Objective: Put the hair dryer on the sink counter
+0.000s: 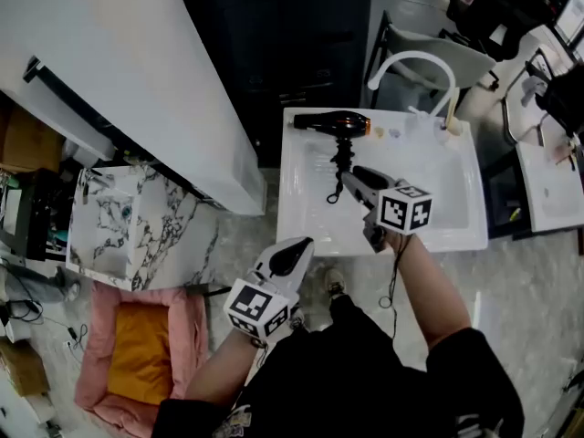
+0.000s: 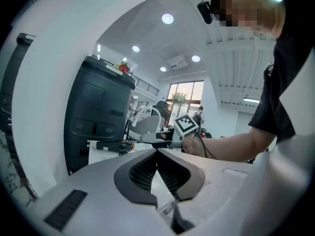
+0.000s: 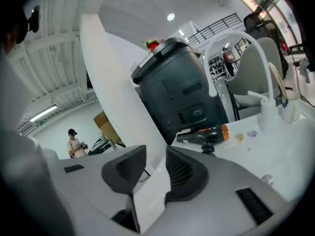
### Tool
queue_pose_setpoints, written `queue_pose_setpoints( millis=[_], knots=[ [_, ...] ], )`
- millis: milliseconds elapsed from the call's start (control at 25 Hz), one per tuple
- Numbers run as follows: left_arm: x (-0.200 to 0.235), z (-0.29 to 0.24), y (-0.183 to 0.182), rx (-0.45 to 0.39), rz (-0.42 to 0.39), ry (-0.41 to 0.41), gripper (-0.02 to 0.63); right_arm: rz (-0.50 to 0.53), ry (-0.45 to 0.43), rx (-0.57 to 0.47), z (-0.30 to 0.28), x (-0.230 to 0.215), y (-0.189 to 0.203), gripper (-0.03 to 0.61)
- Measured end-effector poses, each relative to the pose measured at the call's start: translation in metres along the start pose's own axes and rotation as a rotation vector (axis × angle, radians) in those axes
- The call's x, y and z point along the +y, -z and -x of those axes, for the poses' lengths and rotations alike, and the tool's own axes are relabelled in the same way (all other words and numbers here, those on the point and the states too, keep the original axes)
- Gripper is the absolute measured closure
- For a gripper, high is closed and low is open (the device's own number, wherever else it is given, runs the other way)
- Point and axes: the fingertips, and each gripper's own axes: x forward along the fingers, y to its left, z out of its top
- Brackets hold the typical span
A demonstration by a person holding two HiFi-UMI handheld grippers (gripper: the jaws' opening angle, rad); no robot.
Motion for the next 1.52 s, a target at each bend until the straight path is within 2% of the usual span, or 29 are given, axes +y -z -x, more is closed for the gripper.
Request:
queue_pose_setpoints(
  millis=[80,280,480,640,880,1040,1280,1520],
  knots=[
    [-0.003,0.015,-0.002,-0.011,-0.003,0.006,0.612,0.012,-0.035,-0.054,0.016,0.028,-0.004,0.572],
    [-0.009,0.053,-0.004,-0.039,0.008,0.011,0.611,0.128,-0.108,-0.156,0.052,0.108,-0.005,0.580],
    [-0.013,0.085,0.000,-0.052,-0.002,0.034,0.611,0.222,-0.100,-0.207,0.084,0.169,0.009,0.581],
    [-0.018,0.102,0.005,-0.051,-0.001,0.063,0.612,0.225,-0.077,-0.212,0.103,0.195,0.028,0.581],
    [-0.040,0.116,0.009,-0.039,-0.016,0.108,0.612,0.213,-0.039,-0.216,0.131,0.214,0.048,0.581],
    [-0.059,0.117,0.013,-0.039,-0.027,0.119,0.612,0.241,-0.021,-0.228,0.149,0.218,0.054,0.580],
    [-0.090,0.108,0.020,-0.039,-0.033,0.080,0.611,0.291,-0.020,-0.236,0.187,0.209,0.059,0.580],
    [-0.146,0.091,0.033,-0.042,-0.020,0.025,0.611,0.337,-0.048,-0.239,0.244,0.189,0.069,0.580]
  ],
)
